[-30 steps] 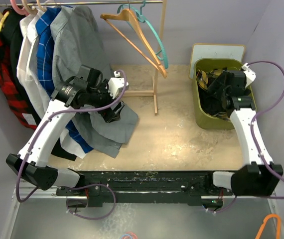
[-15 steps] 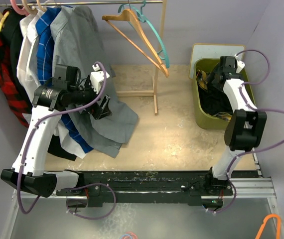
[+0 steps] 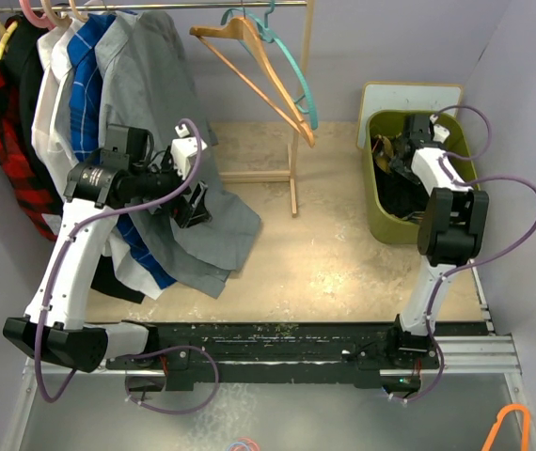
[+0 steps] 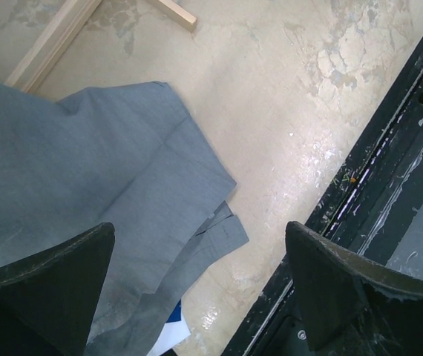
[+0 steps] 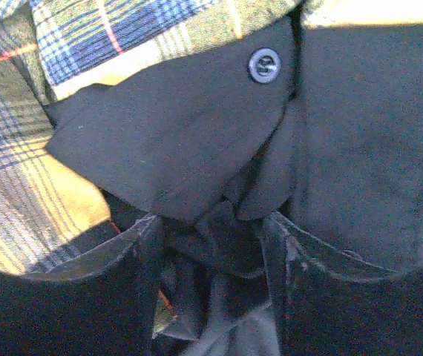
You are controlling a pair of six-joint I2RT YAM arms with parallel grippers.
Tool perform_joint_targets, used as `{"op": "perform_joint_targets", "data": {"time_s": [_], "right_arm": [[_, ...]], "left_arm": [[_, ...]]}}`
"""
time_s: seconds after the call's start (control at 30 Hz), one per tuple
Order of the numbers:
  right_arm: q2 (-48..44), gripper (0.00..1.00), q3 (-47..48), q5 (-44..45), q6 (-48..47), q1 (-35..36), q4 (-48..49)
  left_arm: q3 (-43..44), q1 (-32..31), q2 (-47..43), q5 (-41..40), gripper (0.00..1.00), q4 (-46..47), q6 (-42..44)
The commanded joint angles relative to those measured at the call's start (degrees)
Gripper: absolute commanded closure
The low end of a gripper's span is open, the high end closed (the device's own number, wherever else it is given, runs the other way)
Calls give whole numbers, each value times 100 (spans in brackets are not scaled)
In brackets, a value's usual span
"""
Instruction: Place the shirt on the hanger
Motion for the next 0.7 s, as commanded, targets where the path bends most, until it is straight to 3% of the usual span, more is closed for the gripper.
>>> {"op": "perform_joint_targets", "data": {"time_s": [0.0, 0.07, 0.1, 0.4, 0.5, 0.67], "right_arm": [[-567, 66, -344, 121, 85, -35, 351], [-870, 97, -512, 89, 56, -35, 472], [-1040, 100, -564, 84, 37, -35, 484], [-2562, 100, -835, 142, -433, -28, 625], [-3033, 100, -884, -293, -467, -26, 818], [-3623, 100, -525, -1737, -501, -14, 895]], "left_arm": [[-94, 69, -83, 232, 0, 182, 132], [-107, 78, -82, 254, 0, 190, 123], [-114, 84, -71, 259, 0, 190, 123], [-90, 99, 28, 353, 0, 166, 130], [-94, 111, 31, 377, 0, 150, 132], [-137, 109, -18, 370, 0, 145, 140]]}}
